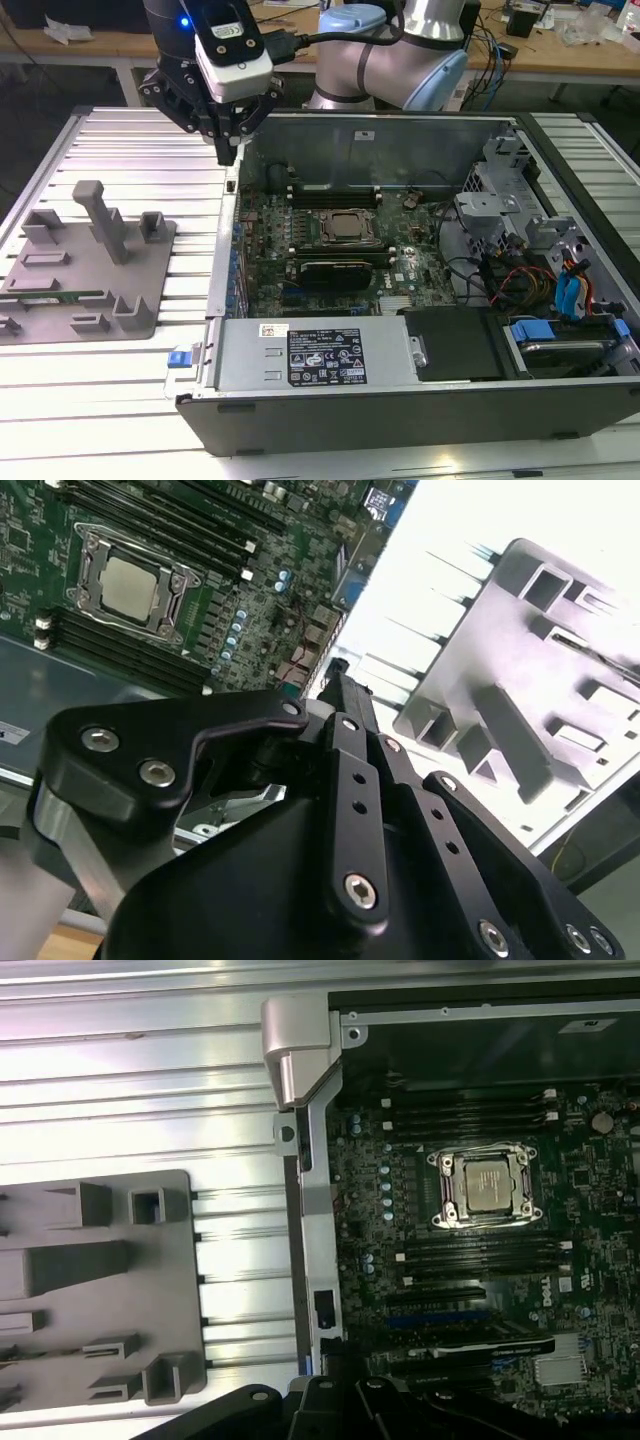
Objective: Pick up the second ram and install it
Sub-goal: 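Reach for the second ram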
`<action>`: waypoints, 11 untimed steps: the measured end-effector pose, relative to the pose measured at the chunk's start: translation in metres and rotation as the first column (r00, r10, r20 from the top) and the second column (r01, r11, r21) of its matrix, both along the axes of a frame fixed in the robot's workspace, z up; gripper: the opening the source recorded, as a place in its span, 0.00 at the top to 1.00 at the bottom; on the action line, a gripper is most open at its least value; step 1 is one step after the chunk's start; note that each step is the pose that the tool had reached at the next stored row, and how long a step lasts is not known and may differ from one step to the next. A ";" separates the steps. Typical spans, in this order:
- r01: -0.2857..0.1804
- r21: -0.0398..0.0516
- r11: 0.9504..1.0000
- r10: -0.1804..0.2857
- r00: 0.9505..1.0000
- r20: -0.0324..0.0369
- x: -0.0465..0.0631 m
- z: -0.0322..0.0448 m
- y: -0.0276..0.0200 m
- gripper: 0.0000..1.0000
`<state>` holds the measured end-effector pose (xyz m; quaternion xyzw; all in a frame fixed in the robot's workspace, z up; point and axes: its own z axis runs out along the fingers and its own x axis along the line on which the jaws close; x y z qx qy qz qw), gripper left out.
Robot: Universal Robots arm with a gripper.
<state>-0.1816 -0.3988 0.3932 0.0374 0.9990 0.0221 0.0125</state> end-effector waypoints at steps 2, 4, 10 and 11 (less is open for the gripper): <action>0.000 0.000 1.000 0.000 1.000 0.000 -0.002 0.0000 0.0000 0.92; 0.000 0.000 1.000 0.000 1.000 0.000 -0.008 0.0000 0.0000 0.92; 0.000 0.000 1.000 0.000 1.000 0.000 -0.016 0.0000 0.0000 0.92; 0.000 0.000 1.000 0.000 1.000 0.000 -0.017 0.0000 0.0000 0.92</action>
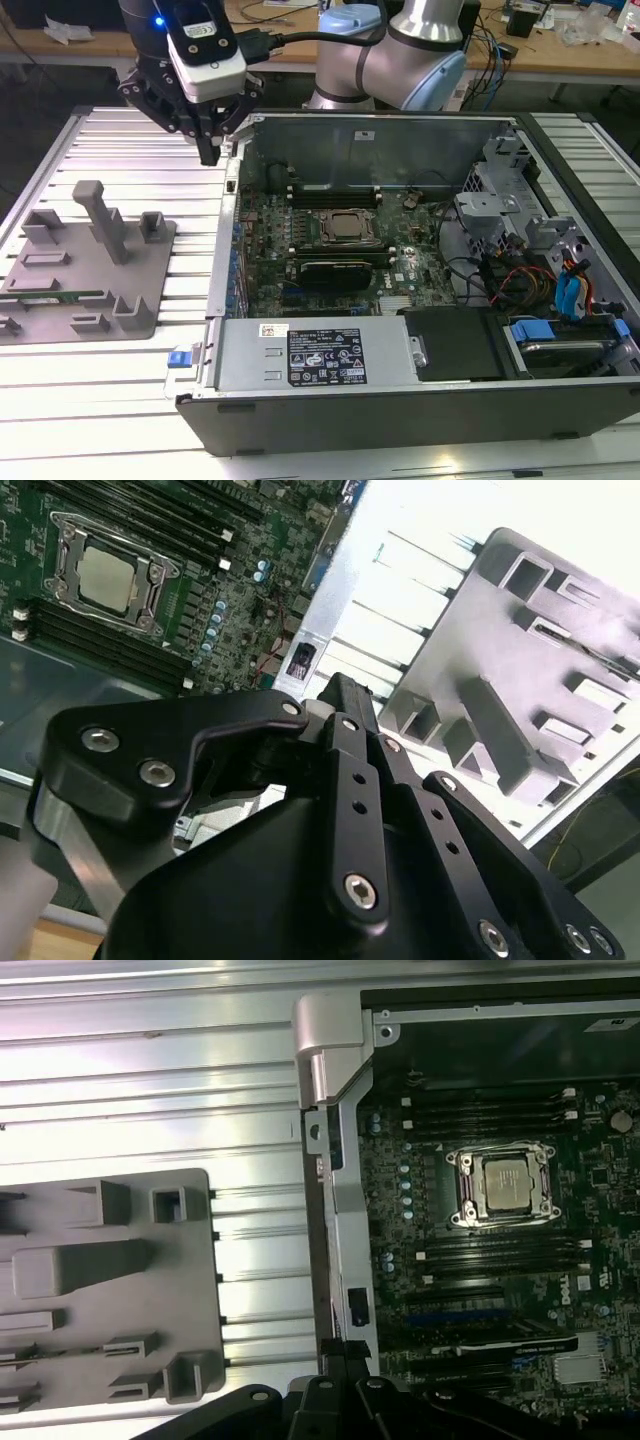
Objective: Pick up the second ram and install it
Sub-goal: 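Reach for the second ram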
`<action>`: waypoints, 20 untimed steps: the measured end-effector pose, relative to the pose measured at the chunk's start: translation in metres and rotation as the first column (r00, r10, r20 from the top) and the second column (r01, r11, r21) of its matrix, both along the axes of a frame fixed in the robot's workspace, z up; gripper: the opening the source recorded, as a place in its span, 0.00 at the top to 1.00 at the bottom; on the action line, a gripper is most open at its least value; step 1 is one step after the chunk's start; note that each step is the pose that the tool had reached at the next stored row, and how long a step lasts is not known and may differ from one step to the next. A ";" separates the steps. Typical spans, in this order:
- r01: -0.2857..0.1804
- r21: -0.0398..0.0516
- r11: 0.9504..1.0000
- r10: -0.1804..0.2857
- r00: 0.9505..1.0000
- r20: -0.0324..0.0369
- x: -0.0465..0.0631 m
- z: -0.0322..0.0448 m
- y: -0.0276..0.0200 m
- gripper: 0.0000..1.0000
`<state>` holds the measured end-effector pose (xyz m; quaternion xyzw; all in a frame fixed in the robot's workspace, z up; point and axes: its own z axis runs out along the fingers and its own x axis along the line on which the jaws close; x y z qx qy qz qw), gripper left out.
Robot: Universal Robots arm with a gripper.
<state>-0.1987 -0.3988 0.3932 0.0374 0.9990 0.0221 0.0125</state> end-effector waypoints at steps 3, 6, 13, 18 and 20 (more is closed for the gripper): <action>0.000 0.000 1.000 0.000 1.000 0.000 -0.003 0.0000 0.0000 0.92; 0.000 0.000 1.000 0.000 1.000 0.000 -0.006 0.0000 0.0000 0.92; 0.000 0.000 1.000 0.000 1.000 0.000 -0.017 -0.0001 0.0000 0.92; 0.000 0.000 1.000 0.000 1.000 0.000 -0.032 -0.0003 0.0000 0.92; 0.000 0.000 1.000 0.000 1.000 0.000 -0.038 -0.0005 0.0000 0.92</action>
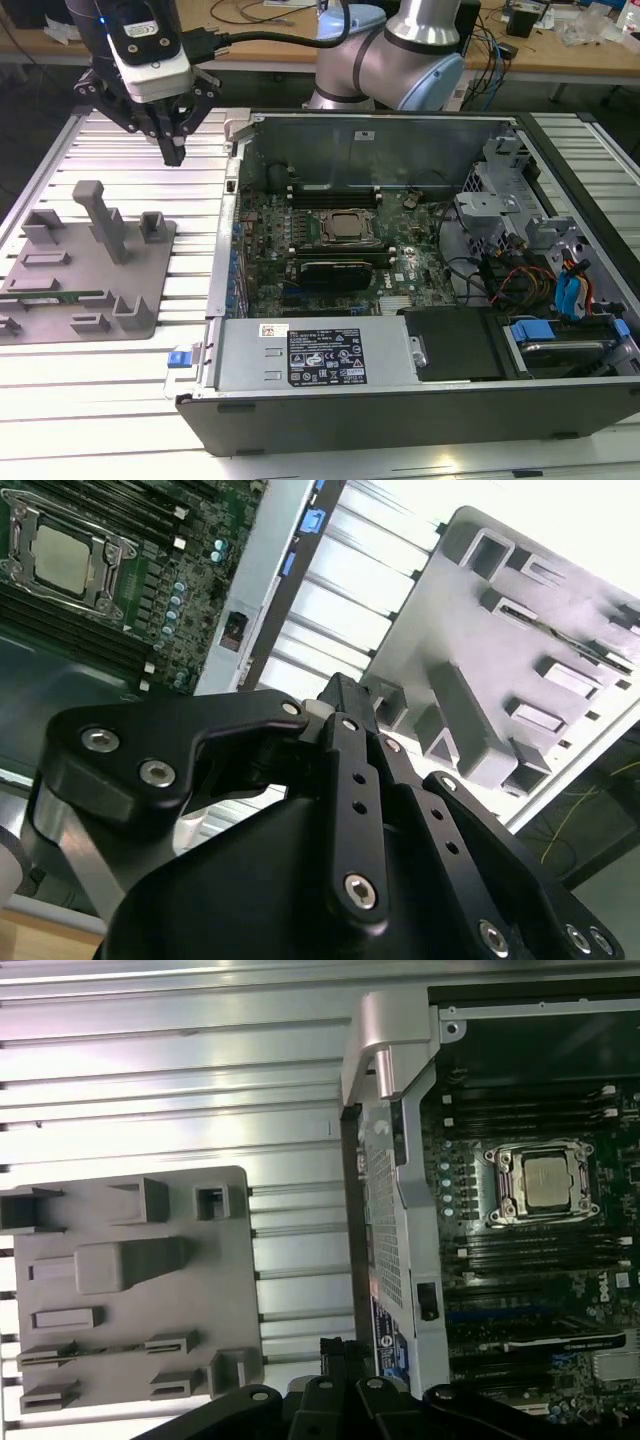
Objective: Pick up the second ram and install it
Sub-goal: 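Reach for the second ram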
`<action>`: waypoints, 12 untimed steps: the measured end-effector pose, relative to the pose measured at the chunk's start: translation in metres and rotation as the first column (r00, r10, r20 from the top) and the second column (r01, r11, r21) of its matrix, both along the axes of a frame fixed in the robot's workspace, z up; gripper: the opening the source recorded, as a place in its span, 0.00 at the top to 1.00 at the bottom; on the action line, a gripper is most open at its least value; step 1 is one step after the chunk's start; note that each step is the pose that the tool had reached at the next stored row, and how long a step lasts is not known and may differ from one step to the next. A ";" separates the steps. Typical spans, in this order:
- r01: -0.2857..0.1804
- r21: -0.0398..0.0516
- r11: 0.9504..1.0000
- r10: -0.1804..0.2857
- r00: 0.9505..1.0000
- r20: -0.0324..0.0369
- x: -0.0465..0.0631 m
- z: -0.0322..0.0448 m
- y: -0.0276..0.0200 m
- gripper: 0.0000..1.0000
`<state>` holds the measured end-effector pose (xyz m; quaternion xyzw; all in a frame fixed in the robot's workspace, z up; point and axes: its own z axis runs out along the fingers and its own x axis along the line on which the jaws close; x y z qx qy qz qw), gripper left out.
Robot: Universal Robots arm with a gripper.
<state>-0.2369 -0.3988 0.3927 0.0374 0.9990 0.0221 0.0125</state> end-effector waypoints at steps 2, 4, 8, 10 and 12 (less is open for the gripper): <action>0.000 0.000 1.000 0.000 1.000 0.000 -0.005 -0.0001 0.0000 0.92; 0.000 0.000 1.000 0.000 1.000 0.000 -0.011 -0.0002 0.0000 0.92; 0.000 0.000 1.000 0.000 1.000 0.000 -0.026 -0.0004 0.0000 0.92; 0.000 0.000 1.000 0.000 1.000 0.000 -0.032 -0.0005 0.0000 0.92; 0.000 0.000 1.000 0.000 1.000 0.000 -0.038 -0.0005 0.0000 0.92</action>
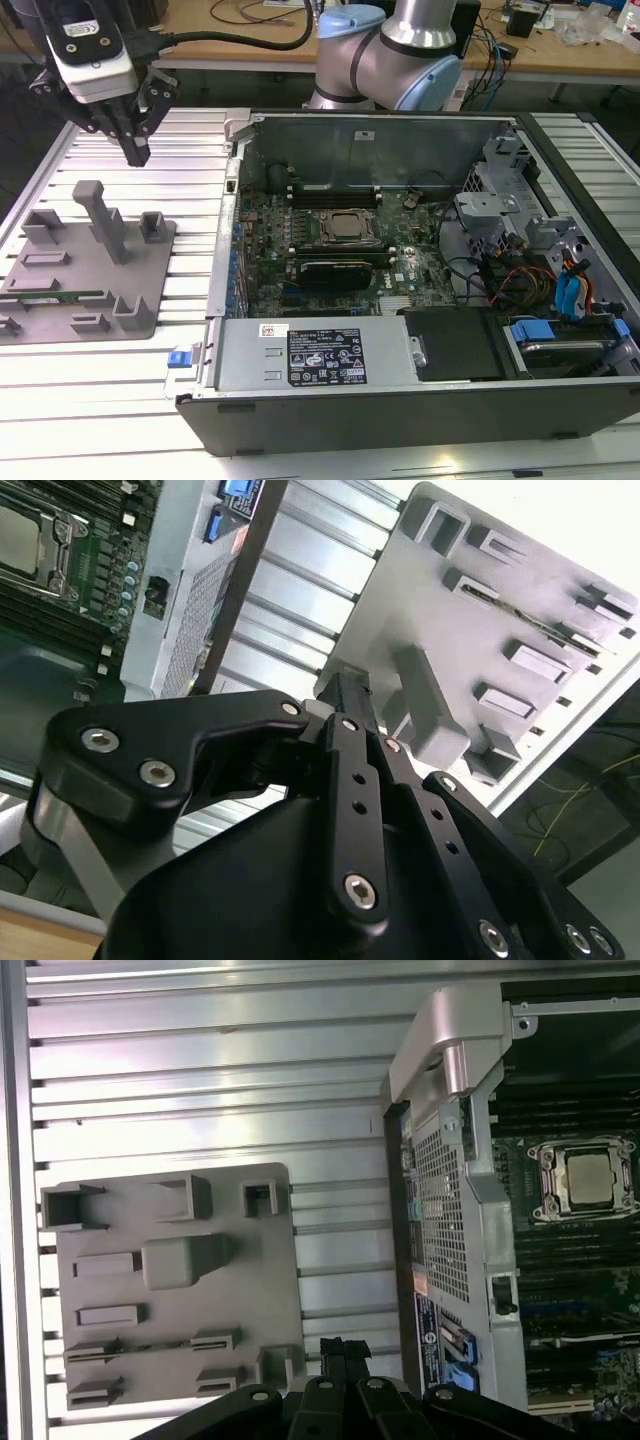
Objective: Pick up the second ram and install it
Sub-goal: 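Reach for the second ram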
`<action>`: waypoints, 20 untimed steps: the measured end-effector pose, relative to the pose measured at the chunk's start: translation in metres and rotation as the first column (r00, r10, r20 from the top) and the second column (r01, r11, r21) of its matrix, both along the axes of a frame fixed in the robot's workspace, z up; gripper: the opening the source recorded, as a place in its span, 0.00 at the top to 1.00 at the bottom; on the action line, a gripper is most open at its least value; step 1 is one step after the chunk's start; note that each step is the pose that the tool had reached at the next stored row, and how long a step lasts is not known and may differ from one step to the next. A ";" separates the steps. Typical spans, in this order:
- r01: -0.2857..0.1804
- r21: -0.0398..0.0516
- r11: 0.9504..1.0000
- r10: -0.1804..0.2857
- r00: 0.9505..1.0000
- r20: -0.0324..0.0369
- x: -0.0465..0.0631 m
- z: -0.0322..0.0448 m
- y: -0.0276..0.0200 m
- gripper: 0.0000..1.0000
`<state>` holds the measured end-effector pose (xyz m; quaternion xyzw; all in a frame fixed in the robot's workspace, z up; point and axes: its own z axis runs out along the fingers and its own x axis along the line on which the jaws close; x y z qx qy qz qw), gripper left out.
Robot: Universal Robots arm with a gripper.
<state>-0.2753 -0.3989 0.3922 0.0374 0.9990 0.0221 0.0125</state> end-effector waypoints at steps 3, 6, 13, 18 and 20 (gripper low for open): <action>0.000 0.000 1.000 0.000 1.000 0.000 -0.008 0.0000 0.0000 0.92; 0.000 0.000 1.000 0.000 1.000 0.000 -0.016 -0.0003 0.0000 0.92; 0.000 0.000 1.000 0.000 1.000 0.000 -0.034 -0.0019 0.0000 0.92; 0.000 0.000 1.000 0.000 1.000 0.000 -0.041 -0.0023 0.0000 0.92; 0.000 0.000 1.000 0.000 1.000 0.000 -0.044 -0.0024 0.0000 0.92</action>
